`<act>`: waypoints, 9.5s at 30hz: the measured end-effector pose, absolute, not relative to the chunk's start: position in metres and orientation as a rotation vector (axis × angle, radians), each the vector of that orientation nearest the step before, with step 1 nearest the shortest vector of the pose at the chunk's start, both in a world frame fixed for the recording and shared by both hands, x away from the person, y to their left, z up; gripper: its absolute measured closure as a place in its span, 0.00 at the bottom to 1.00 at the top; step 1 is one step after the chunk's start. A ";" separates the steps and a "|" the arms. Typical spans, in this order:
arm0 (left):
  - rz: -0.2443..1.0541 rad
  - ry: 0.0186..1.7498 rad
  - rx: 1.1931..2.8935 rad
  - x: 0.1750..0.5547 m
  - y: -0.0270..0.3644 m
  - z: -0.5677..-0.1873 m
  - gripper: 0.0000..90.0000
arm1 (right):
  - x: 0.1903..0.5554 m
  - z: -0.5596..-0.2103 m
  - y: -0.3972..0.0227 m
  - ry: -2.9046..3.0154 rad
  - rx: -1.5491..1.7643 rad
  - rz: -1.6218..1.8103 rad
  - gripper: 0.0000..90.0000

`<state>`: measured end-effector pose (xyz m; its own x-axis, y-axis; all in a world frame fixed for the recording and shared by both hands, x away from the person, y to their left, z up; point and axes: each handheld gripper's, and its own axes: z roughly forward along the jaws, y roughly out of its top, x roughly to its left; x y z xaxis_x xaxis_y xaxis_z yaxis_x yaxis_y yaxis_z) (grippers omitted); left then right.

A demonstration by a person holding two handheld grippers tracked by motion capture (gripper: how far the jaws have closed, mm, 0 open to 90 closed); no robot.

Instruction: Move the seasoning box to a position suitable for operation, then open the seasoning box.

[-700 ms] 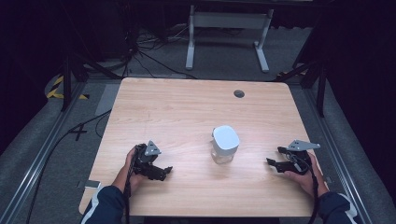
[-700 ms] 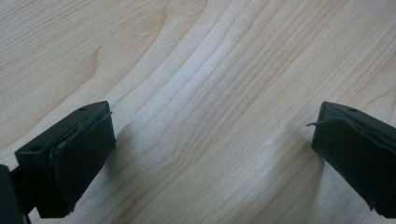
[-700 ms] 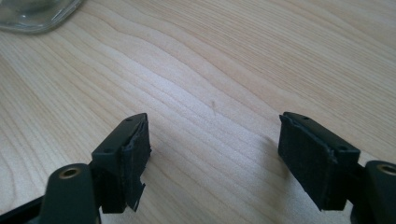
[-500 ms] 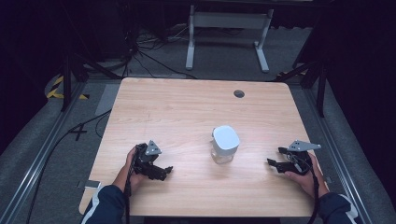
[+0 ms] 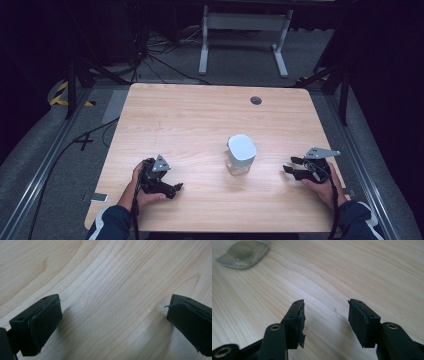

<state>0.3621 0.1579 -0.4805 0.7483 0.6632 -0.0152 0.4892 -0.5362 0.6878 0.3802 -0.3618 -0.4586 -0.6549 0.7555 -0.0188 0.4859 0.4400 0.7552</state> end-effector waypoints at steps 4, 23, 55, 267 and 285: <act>0.326 0.873 2.246 0.356 0.164 -0.481 0.00 | 0.384 -0.458 -0.348 2.380 0.971 1.074 0.59; 0.346 0.862 2.207 0.350 0.170 -0.476 0.34 | 0.377 -0.447 -0.334 2.419 0.826 1.219 0.86; 0.386 0.384 2.034 0.408 0.033 -0.360 1.00 | 0.352 -0.434 -0.306 2.497 0.624 1.198 1.00; 0.331 0.798 2.221 0.351 0.181 -0.480 0.20 | 0.329 -0.432 -0.363 2.391 0.824 0.883 0.37; 0.321 0.803 2.234 0.351 0.180 -0.479 0.19 | 0.311 -0.467 -0.413 2.327 1.067 1.033 0.32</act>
<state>0.3511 0.1804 -0.4793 0.7738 0.6334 -0.0107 0.4512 -0.5392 0.7111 0.3110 -0.4130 -0.4668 -0.6402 0.7674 -0.0342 0.4894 0.4418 0.7518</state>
